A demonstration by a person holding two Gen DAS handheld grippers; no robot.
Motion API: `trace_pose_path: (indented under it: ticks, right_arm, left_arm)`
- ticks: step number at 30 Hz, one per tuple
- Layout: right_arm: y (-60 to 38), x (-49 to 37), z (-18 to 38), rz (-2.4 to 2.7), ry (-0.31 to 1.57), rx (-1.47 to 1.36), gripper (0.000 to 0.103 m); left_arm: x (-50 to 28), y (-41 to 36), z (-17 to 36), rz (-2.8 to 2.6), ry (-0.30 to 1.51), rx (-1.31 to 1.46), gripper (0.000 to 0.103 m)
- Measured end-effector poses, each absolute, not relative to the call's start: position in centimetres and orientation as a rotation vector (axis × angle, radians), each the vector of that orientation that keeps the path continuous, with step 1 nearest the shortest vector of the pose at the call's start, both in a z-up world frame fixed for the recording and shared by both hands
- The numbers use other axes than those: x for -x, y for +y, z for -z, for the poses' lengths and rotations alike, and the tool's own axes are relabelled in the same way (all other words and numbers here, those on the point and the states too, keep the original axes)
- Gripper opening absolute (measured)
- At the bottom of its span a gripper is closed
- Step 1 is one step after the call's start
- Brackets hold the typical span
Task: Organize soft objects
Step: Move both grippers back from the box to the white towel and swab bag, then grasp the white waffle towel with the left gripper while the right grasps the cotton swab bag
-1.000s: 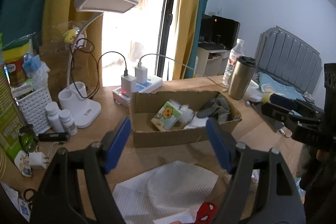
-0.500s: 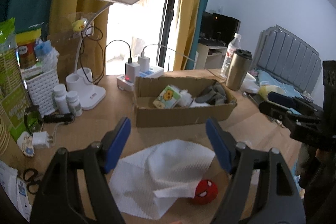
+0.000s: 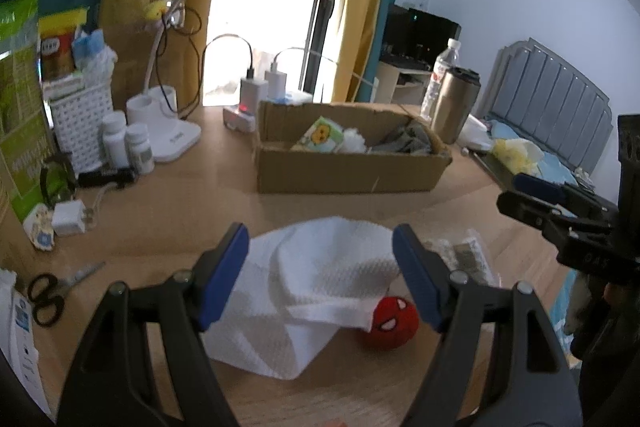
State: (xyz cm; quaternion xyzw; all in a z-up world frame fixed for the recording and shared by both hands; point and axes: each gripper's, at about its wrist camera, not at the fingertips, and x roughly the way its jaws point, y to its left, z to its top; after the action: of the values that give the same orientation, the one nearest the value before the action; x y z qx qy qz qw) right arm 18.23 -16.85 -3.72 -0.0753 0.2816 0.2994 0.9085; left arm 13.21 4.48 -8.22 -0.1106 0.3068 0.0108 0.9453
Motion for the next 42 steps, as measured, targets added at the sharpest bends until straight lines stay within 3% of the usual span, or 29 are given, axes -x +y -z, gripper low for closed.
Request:
trace_pose_path:
  ticks: [18, 22, 31, 35, 42]
  right_arm:
    - [-17.7, -18.4, 8.2, -0.592, 0.681, 0.123, 0.066]
    - [-17.8, -18.6, 8.7, -0.586, 0.690, 0.117, 0.073]
    - [-17.6, -18.9, 9.5, -0.585, 0.715, 0.131, 0.078]
    - [-17.3, -19.0, 10.4, -0.582, 0.741, 0.150, 0.087]
    - [-16.9, -19.4, 11.2, -0.577, 0.767, 0.163, 0.088]
  left_arm:
    - [-14.5, 4.4, 12.7, -0.034, 0.745, 0.211, 0.076]
    - [-14.9, 4.4, 13.5, -0.041, 0.774, 0.202, 0.076]
    - [-15.8, 3.6, 15.1, -0.045, 0.829, 0.154, 0.076]
    - [-15.9, 3.5, 15.1, -0.036, 0.824, 0.143, 0.076]
    - [-16.8, 4.0, 15.9, -0.027, 0.885, 0.179, 0.075]
